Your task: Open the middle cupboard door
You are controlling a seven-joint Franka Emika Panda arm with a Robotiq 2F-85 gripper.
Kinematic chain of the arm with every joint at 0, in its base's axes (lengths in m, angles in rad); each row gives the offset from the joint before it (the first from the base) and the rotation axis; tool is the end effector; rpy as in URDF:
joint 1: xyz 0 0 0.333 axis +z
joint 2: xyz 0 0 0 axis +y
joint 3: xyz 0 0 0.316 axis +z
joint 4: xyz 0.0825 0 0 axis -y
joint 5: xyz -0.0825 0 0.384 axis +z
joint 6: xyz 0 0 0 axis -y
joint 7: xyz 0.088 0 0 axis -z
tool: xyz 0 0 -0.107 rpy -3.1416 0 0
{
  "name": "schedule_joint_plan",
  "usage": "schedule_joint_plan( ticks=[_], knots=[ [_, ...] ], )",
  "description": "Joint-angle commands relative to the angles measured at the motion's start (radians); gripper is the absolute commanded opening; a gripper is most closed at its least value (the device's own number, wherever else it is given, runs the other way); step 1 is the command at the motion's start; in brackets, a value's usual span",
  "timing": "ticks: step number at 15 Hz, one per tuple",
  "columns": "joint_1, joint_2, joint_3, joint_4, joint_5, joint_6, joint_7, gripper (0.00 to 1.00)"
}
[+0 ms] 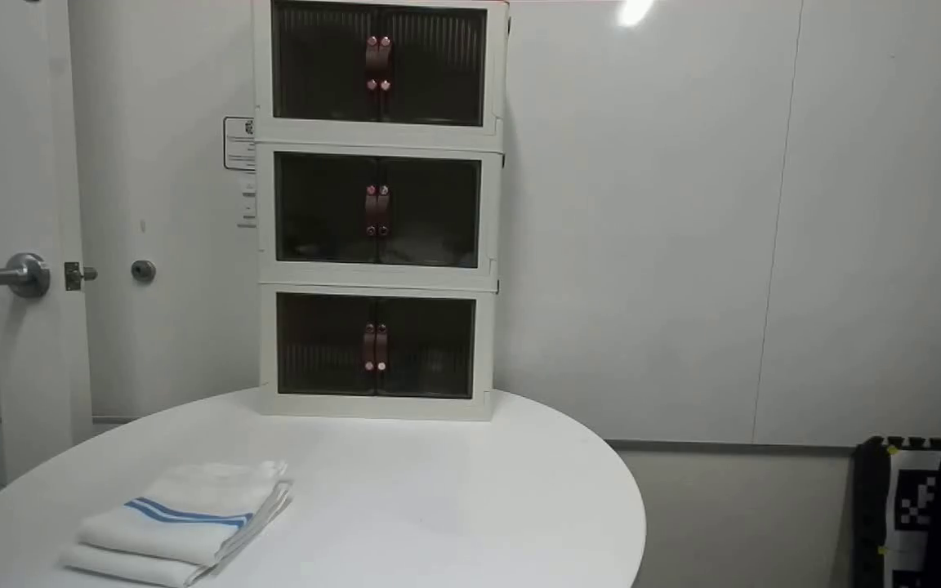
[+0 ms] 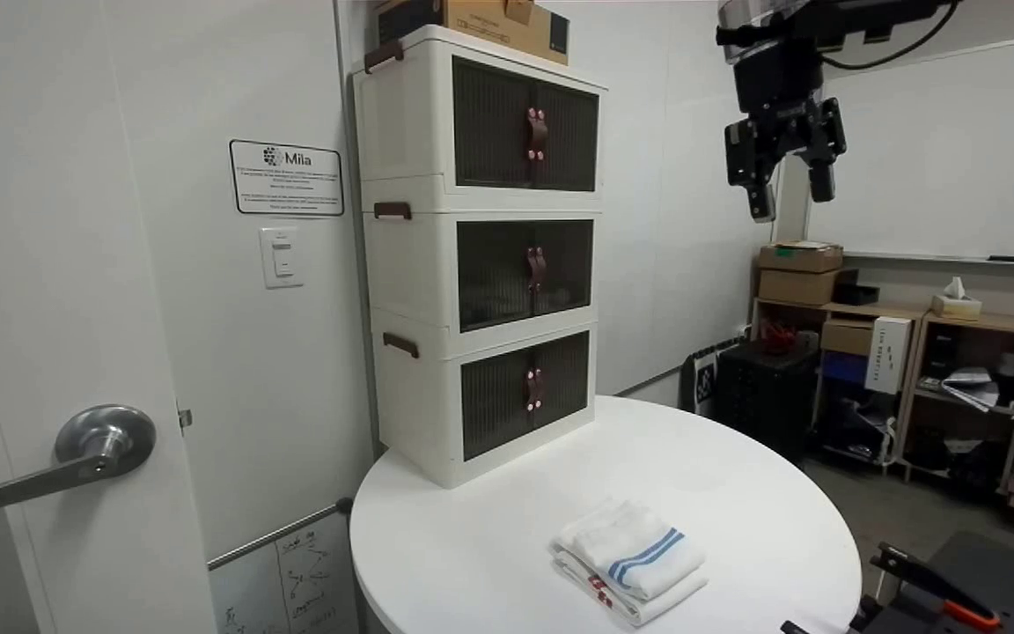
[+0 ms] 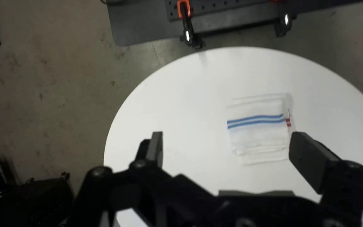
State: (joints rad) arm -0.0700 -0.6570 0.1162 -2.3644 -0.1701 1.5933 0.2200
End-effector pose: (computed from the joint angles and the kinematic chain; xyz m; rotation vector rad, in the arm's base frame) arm 0.3401 0.0050 0.5478 2.8732 -0.2711 -0.1274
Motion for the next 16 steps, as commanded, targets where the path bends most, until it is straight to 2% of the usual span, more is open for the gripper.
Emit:
schedule_joint_plan(
  ticks=[1,4,7,8,10,12,15,16],
  knots=[
    [-0.01,-0.018,0.019,-0.096,-0.082,0.226,0.116,1.0],
    [-0.032,0.001,0.041,-0.19,-0.185,0.471,0.195,1.0],
    [-0.092,0.052,0.082,-0.259,-0.325,0.72,0.309,1.0],
    [-0.094,0.096,0.074,-0.264,-0.41,0.805,0.377,1.0],
    [-0.173,0.169,0.107,-0.274,-0.585,0.973,0.531,1.0],
    [-0.351,0.242,0.216,-0.25,-0.757,1.14,0.693,1.0],
    [-0.578,0.294,0.372,-0.155,-1.017,1.248,0.935,1.0],
    [-0.659,0.313,0.446,-0.107,-1.077,1.257,1.014,1.0]
  ],
)
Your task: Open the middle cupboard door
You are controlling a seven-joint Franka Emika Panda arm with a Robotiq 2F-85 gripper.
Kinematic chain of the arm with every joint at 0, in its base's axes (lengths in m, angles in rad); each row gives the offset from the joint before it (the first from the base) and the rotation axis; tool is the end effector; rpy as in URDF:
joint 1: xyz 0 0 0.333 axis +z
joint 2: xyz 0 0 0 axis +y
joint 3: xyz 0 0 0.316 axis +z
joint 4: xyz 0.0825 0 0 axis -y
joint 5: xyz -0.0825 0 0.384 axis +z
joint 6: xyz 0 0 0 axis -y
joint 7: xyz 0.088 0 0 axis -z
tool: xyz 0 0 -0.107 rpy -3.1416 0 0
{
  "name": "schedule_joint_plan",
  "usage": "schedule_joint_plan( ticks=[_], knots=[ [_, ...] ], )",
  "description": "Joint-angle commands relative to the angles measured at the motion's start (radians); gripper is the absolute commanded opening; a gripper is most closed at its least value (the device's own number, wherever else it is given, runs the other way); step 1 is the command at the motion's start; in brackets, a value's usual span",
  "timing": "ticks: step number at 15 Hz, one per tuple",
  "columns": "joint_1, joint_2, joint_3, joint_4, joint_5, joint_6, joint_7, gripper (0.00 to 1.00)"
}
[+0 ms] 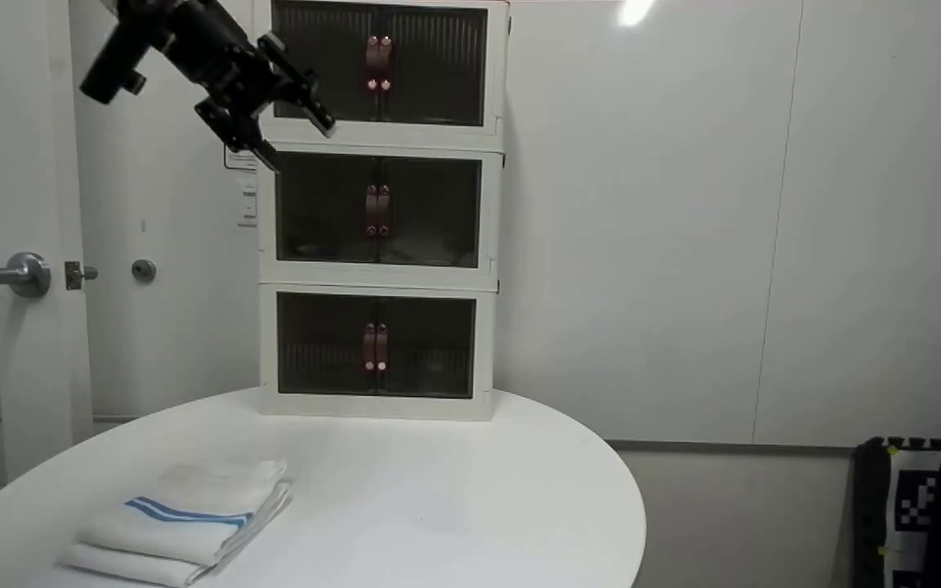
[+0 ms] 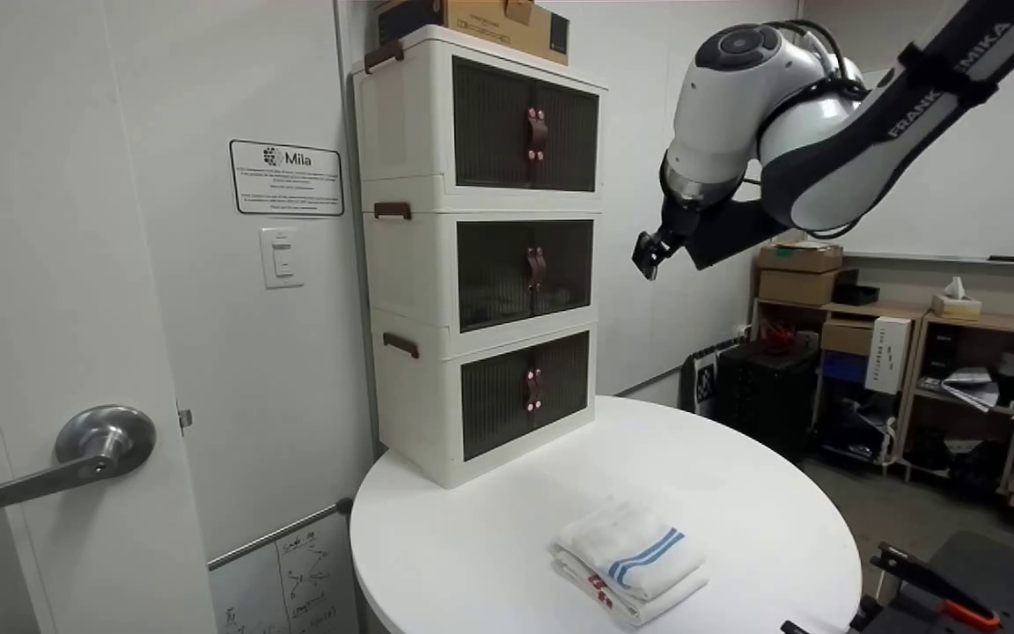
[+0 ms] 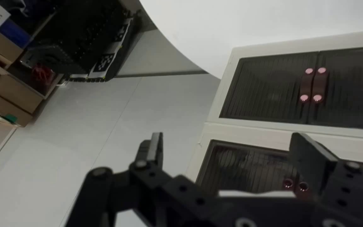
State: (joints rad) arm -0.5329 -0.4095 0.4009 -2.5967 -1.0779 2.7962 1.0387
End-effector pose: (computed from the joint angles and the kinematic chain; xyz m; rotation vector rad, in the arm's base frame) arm 0.4365 -0.0149 0.4234 2.4608 -0.2575 0.9519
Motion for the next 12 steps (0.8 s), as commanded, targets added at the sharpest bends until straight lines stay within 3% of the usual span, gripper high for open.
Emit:
schedule_joint_plan(
  ticks=[1,6,7,9,12],
  knots=[
    [-0.265,0.073,0.229,0.165,-0.222,0.054,0.273,1.0],
    [-0.504,0.138,0.557,0.375,-0.465,-0.118,0.648,1.0],
    [-0.431,0.089,0.46,0.294,-0.37,-0.055,0.526,1.0],
    [-0.48,0.107,0.537,0.342,-0.423,-0.104,0.606,1.0],
    [-0.494,0.118,0.547,0.355,-0.43,-0.109,0.614,1.0]
  ],
)
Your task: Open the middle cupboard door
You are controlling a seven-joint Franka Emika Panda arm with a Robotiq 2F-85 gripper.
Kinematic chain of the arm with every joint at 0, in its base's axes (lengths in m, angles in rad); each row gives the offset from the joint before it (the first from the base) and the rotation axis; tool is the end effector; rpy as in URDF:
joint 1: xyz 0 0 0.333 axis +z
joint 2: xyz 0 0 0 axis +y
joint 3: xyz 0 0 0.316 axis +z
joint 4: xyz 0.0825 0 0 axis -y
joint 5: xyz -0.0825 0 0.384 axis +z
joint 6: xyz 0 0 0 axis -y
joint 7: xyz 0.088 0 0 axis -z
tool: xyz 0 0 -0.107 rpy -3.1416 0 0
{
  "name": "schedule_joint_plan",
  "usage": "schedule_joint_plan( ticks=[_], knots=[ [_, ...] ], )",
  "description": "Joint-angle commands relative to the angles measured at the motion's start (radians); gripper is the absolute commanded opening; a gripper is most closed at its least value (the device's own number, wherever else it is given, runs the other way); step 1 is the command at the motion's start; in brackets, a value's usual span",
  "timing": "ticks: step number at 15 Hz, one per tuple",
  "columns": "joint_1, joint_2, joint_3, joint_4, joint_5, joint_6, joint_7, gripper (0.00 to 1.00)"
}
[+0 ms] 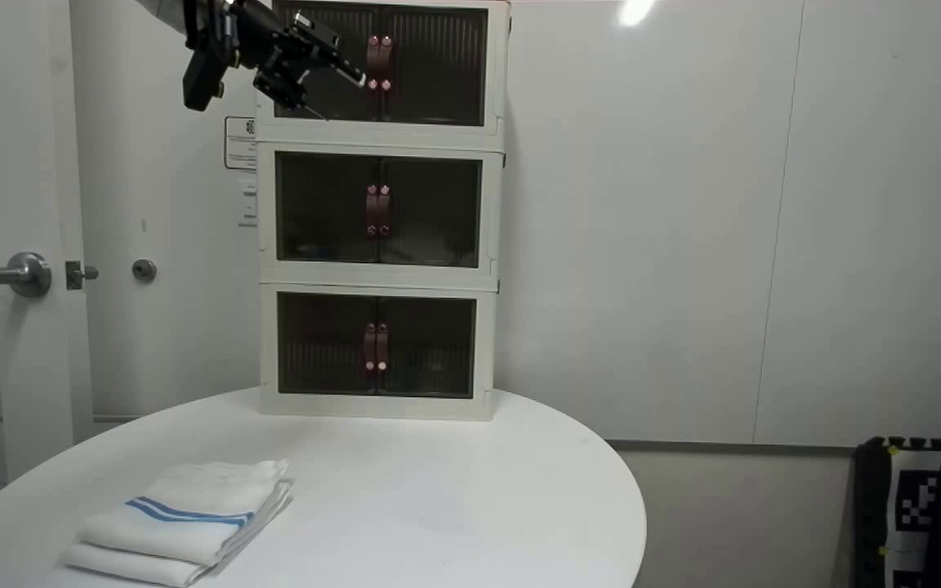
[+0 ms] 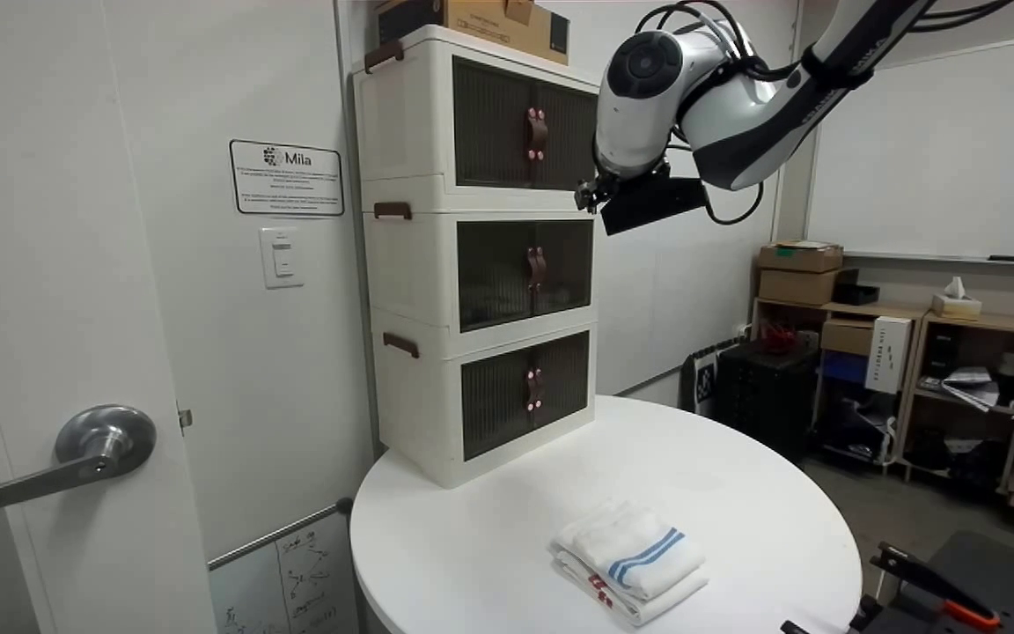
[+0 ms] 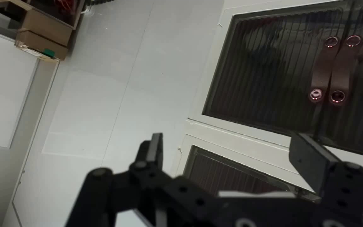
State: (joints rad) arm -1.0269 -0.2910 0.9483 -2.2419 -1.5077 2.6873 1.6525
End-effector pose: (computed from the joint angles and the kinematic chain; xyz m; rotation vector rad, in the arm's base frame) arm 0.5270 0.0145 0.4732 2.1542 -0.4181 1.3470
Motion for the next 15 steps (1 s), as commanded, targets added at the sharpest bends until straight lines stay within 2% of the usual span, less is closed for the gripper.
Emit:
schedule_joint_plan(
  ticks=[1,4,7,8,13,14,15],
  knots=[
    [-0.002,0.003,0.0,0.001,-0.001,0.0,0.0,1.0],
    [-0.003,0.006,0.0,0.002,-0.001,0.0,0.0,1.0],
    [-0.024,0.049,0.052,-0.003,-0.092,-0.04,0.056,1.0],
    [-0.037,0.062,0.077,0.001,-0.162,-0.059,0.094,1.0],
    [-0.081,0.207,0.184,0.016,-0.369,-0.237,0.193,1.0],
    [0.134,0.322,0.008,0.014,-0.43,-0.356,0.187,1.0],
    [0.172,0.351,-0.025,0.016,-0.46,-0.4,0.199,1.0]
  ],
)
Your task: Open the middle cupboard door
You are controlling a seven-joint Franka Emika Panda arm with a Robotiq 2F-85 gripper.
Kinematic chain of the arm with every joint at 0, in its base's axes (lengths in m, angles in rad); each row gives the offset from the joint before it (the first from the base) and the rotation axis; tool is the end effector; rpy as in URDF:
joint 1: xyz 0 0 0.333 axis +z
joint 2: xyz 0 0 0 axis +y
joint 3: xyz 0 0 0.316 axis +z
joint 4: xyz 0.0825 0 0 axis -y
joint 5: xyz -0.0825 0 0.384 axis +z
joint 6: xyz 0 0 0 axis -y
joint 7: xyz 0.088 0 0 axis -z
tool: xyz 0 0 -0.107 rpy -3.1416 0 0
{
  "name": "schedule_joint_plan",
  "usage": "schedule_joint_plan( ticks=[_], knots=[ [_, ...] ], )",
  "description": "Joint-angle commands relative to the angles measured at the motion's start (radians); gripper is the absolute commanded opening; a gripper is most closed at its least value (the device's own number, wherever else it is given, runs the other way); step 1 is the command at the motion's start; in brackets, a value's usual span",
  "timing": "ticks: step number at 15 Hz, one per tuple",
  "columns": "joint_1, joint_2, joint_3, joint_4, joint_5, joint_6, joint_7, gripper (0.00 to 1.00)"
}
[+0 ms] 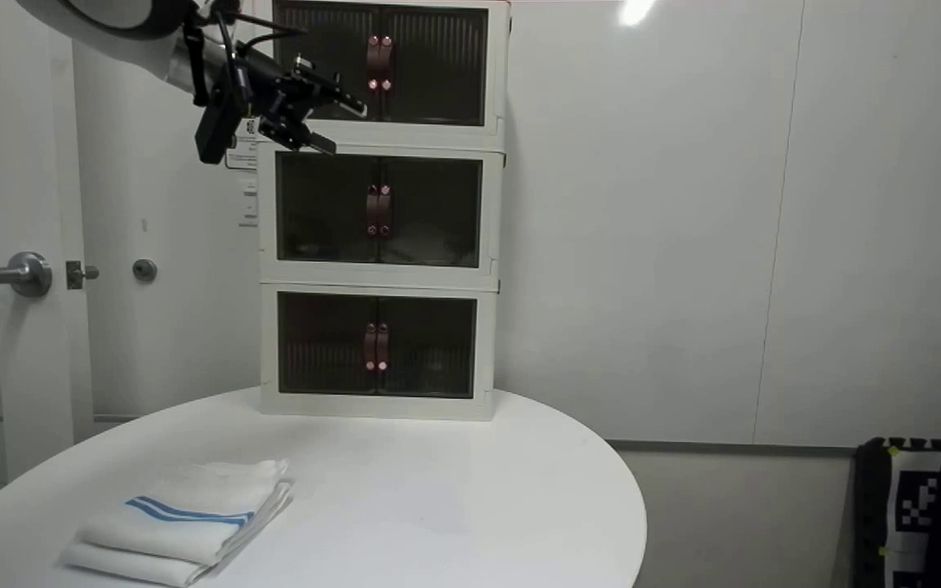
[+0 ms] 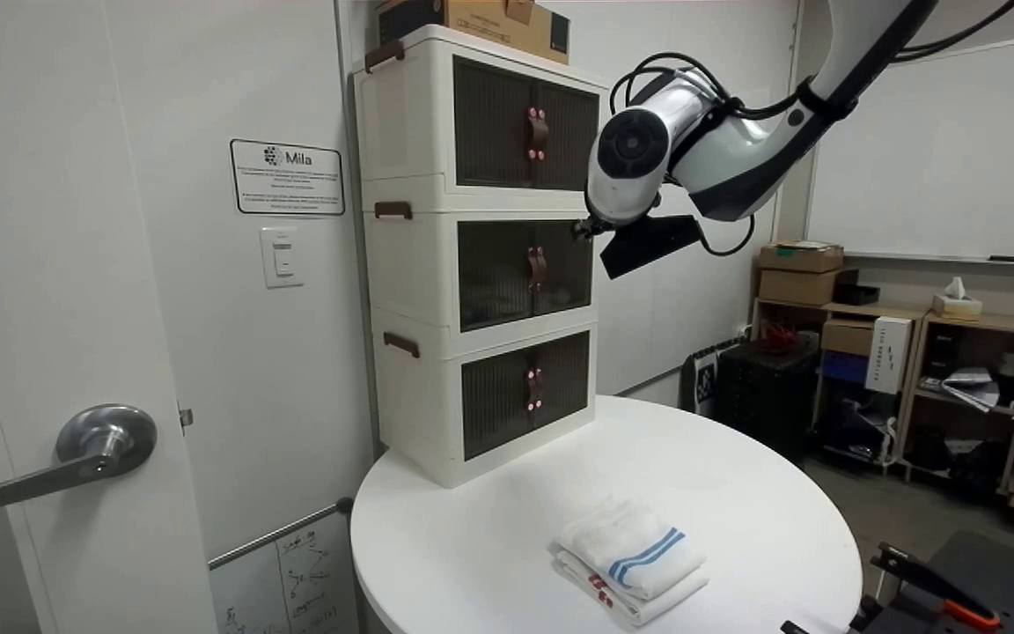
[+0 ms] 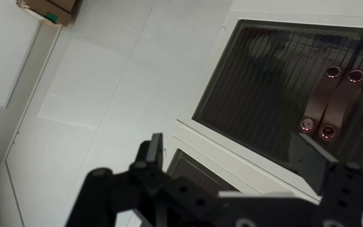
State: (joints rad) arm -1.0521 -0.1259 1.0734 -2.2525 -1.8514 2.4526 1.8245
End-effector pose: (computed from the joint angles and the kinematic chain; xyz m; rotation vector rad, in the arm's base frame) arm 0.5360 0.0187 0.4158 2.0350 -0.2669 1.3554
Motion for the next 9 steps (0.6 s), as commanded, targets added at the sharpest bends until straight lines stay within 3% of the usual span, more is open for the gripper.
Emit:
schedule_joint_plan(
  ticks=[1,4,7,9],
  knots=[
    [0.272,0.236,-0.213,0.038,-0.155,-0.221,0.039,1.0],
    [0.502,0.346,-0.434,0.089,-0.194,-0.28,0.061,1.0],
    [0.732,0.423,-0.658,0.178,-0.183,-0.245,0.094,1.0],
    [0.835,0.465,-0.752,0.242,-0.18,-0.228,0.12,1.0]
  ],
)
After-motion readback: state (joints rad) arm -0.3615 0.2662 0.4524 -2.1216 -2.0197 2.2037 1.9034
